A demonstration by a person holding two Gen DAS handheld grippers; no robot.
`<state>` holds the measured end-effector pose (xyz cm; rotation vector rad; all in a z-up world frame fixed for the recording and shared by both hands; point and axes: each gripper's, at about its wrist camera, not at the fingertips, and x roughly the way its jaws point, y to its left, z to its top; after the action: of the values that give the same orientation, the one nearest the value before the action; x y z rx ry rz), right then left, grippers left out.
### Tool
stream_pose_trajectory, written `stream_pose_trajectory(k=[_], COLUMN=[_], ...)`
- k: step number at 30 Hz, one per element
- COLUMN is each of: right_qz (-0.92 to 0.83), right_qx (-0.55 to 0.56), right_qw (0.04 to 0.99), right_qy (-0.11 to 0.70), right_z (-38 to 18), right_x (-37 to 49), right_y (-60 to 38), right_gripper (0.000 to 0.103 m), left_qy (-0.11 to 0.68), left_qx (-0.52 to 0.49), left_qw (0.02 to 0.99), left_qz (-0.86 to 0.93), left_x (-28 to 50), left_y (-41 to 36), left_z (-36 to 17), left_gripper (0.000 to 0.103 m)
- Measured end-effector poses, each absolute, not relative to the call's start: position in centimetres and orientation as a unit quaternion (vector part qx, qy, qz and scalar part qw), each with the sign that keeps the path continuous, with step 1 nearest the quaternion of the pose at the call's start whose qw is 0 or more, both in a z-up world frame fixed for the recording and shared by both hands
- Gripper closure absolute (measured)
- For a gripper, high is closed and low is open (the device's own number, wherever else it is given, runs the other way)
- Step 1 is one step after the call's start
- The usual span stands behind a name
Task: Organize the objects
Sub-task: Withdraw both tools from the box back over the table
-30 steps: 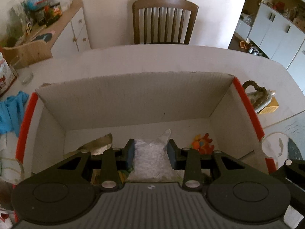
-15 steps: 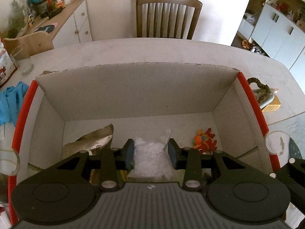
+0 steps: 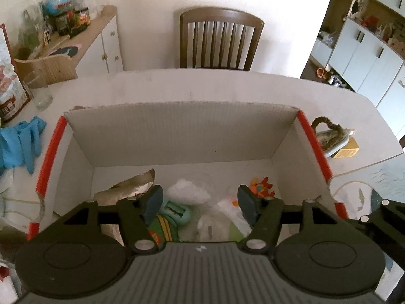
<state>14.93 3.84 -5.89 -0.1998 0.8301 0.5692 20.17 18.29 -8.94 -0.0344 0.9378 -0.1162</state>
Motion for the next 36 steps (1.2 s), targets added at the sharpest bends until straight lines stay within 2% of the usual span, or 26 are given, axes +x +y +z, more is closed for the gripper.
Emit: stream_pose_trajectory(k=[4, 14, 17, 33, 36], right_qz=[0.274, 0.273, 0.268, 0.254, 0.254], right_qx=[-0.082, -0.060, -0.049, 0.011, 0.019], right_qw=[0.875, 0.887, 0.892, 0.914, 0.917], right_qy=[0.390, 0.367, 0.360, 0.315, 0.308], right_z=[-5.1, -2.9, -2.1, 1.1, 1.5], right_x=[14.7, 12.7, 12.2, 8.9, 8.3], right_y=[3.0, 1.3, 0.7, -4.7, -6.3], right_gripper=[0.040, 0.029, 0.027, 0.003, 0.002], left_qy=[0.438, 0.402, 0.385, 0.351, 0.349], left_qx=[-0.018, 0.006, 0.009, 0.009, 0.009], left_qw=[0.897, 0.914, 0.922, 0.934, 0.934], left_qz=[-0.059, -0.054, -0.048, -0.069, -0.067], left_x=[19.4, 16.7, 15.7, 11.3, 10.5], left_y=[18.2, 17.5, 17.3, 14.6, 13.6], left_z=[-7.6, -4.9, -4.0, -0.4, -0.2], left_gripper=[0.031, 0.030, 0.023, 0.020, 0.020])
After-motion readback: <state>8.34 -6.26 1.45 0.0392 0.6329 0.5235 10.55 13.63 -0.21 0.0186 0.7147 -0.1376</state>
